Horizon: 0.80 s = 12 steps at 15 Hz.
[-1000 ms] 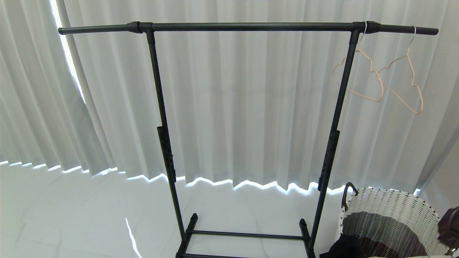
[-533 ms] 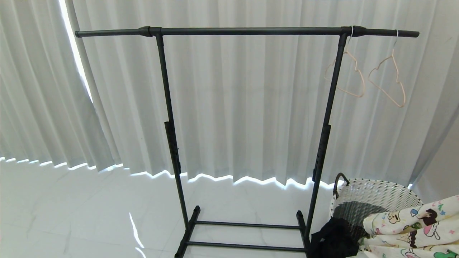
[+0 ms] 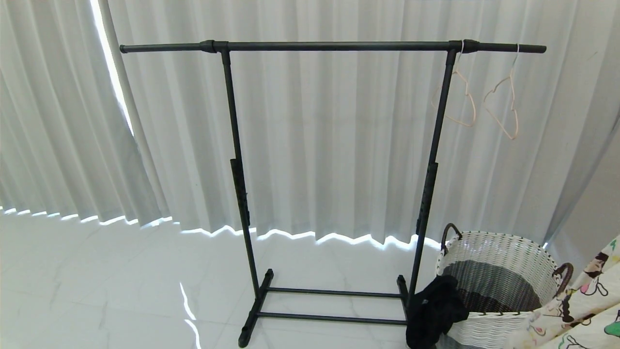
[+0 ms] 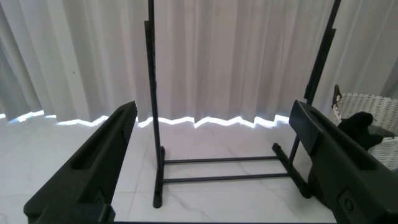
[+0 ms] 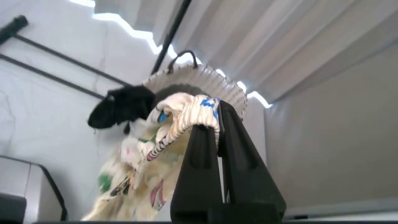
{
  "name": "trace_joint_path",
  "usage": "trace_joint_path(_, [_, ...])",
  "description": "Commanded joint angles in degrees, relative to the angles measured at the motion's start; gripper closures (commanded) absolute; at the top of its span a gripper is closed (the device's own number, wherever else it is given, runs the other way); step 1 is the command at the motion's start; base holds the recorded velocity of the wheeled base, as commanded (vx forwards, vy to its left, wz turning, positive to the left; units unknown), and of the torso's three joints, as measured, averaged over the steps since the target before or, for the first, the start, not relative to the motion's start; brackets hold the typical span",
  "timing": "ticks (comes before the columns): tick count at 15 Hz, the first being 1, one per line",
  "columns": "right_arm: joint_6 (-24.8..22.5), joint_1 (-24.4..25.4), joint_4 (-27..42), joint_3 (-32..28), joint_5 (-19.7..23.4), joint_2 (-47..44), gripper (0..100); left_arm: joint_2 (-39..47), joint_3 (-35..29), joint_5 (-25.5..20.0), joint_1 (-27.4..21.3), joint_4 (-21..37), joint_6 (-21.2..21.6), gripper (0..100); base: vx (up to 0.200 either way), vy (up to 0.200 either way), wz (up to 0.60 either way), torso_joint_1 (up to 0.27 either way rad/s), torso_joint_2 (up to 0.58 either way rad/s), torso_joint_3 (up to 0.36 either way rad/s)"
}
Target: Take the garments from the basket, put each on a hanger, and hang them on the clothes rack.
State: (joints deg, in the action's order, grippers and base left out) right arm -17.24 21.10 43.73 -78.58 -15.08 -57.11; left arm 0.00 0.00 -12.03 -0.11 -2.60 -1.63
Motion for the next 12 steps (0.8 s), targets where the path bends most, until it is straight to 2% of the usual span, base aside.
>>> trace_joint_path(1, [0.01, 1.75, -0.05, -5.88, 0.05, -5.38, 100, 0.09, 0.0, -0.01, 0.02, -0.04, 0.05, 0, 0.0, 0.0, 0.0, 0.0, 0.0, 0.0])
trace_joint_path(3, [0.19, 3.16, -0.05, -10.54, -0.04, -9.51, 100, 0.09, 0.0, -0.01, 0.02, -0.04, 0.05, 0, 0.0, 0.0, 0.0, 0.0, 0.0, 0.0])
trace_joint_path(4, [0.19, 3.86, 0.04, -10.45, -0.04, -10.83, 100, 0.09, 0.0, -0.01, 0.02, -0.04, 0.05, 0, 0.0, 0.0, 0.0, 0.0, 0.0, 0.0])
trace_joint_path(7, [2.3, 8.08, 0.04, -3.86, 0.05, -12.94, 100, 0.09, 0.0, -0.1, 0.02, 0.14, 0.4, 0, 0.0, 0.0, 0.0, 0.0, 0.0, 0.0])
trace_joint_path(9, [8.1, 11.94, 0.04, -0.96, -0.04, -15.48, 100, 0.09, 0.0, -0.1, 0.02, -0.04, 0.84, 0, 0.0, 0.0, 0.0, 0.0, 0.0, 0.0])
trace_joint_path(11, [13.11, 15.99, 0.13, -0.96, -0.13, -19.0, 100, 0.0, 0.0, 0.08, 0.02, -0.13, 7.96, 0, 0.0, 0.0, 0.0, 0.0, 0.0, 0.0])
trace_joint_path(12, [13.72, 16.78, 0.13, -0.96, -0.13, -19.88, 100, 0.09, 0.0, 0.08, 0.02, -0.13, 10.25, 0, 0.0, 0.0, 0.0, 0.0, 0.0, 0.0])
